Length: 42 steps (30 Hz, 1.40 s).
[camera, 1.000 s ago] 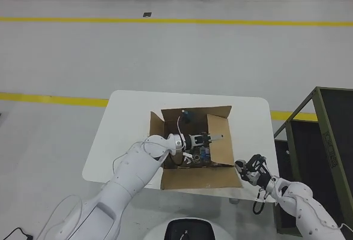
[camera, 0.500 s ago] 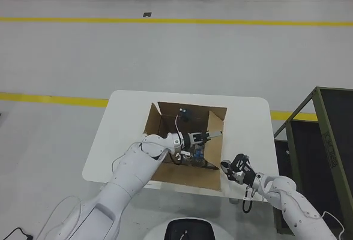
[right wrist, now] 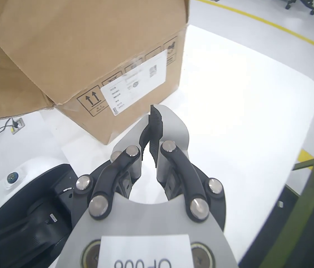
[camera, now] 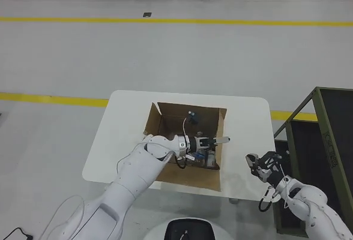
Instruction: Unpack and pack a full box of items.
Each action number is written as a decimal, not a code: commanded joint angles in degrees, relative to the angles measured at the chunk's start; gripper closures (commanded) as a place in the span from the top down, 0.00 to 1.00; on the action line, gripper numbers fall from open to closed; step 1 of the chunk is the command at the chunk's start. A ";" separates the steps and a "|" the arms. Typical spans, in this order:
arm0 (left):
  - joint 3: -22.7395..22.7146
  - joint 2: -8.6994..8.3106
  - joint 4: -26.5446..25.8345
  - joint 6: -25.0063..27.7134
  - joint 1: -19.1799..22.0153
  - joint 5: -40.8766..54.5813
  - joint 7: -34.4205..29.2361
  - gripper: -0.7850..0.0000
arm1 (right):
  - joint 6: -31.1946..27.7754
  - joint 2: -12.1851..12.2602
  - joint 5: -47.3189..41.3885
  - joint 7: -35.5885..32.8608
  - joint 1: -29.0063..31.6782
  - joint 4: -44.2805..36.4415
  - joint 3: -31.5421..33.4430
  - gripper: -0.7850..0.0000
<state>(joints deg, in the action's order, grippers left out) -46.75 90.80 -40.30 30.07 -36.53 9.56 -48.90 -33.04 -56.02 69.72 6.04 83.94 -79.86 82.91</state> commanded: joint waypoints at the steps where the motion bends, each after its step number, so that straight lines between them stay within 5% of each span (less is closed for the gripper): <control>1: 0.72 0.52 0.32 -0.15 0.24 0.55 -0.07 1.00 | 0.72 0.48 -0.29 -1.46 2.54 -3.69 3.46 0.00; 9: 2.90 2.83 2.03 -0.31 0.78 4.10 0.43 1.00 | 5.44 1.37 -1.19 -4.78 10.00 -14.91 13.54 0.00; 22: 7.23 5.83 5.20 0.80 1.12 0.92 2.16 1.00 | 5.20 1.39 -4.16 -7.98 12.21 -20.31 18.23 0.00; 42: 4.88 6.15 7.12 2.38 2.14 3.06 -1.30 1.00 | 0.52 1.35 -5.45 -9.41 8.11 -20.69 17.66 0.00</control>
<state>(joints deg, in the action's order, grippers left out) -41.78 97.04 -33.35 32.42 -34.51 13.20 -50.58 -32.50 -54.67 64.26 -3.39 91.98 -100.55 100.52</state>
